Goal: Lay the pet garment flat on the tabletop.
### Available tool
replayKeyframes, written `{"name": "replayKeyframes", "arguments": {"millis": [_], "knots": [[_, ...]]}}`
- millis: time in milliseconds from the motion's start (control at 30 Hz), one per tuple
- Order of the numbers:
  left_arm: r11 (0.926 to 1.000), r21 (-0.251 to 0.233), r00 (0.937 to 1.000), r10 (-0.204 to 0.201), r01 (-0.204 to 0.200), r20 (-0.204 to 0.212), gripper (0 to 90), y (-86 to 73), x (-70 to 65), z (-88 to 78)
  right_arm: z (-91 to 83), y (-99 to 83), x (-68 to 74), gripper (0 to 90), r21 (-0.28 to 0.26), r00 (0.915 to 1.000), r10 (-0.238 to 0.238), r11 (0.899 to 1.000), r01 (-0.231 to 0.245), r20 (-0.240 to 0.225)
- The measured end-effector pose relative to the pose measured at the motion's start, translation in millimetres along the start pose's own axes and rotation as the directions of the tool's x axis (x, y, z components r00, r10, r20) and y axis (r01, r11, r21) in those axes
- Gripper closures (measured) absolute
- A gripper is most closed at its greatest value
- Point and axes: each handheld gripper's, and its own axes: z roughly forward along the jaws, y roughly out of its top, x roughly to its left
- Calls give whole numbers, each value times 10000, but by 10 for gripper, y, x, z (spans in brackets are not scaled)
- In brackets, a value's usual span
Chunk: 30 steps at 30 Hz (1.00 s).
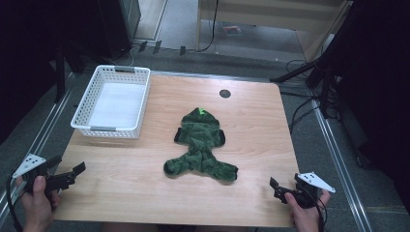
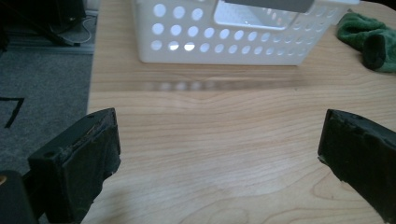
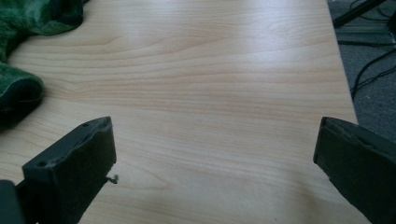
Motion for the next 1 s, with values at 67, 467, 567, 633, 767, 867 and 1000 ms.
{"name": "replayKeyframes", "arguments": {"millis": [67,467,567,633,767,867,1000], "knots": [[10000,17,10000,-50,50,-4,0,-11,36,-29,-17,-18,-25,0,-7,10000,32,10000,-32,20],[9996,-171,9995,-222,226,228,0,-37,65,30,-93,-71,-137,0,-258,9995,319,9992,-316,81],[10000,-46,9999,-28,29,116,0,-36,46,57,-83,-67,-107,0,-253,9998,113,9996,-109,179],[10000,-16,10000,-48,48,81,0,-36,44,60,-80,-64,-111,0,-249,9996,175,9995,-170,207],[10000,2,9999,-55,55,94,0,-36,43,70,-71,-58,-125,0,-248,9994,270,9993,-265,198],[10000,15,9999,-81,81,125,0,-36,44,71,-71,-58,-115,0,-230,9995,223,9995,-218,229],[9999,75,9997,-99,97,210,0,-34,49,78,-69,-57,-120,0,-210,9995,264,9994,-260,189]]}}
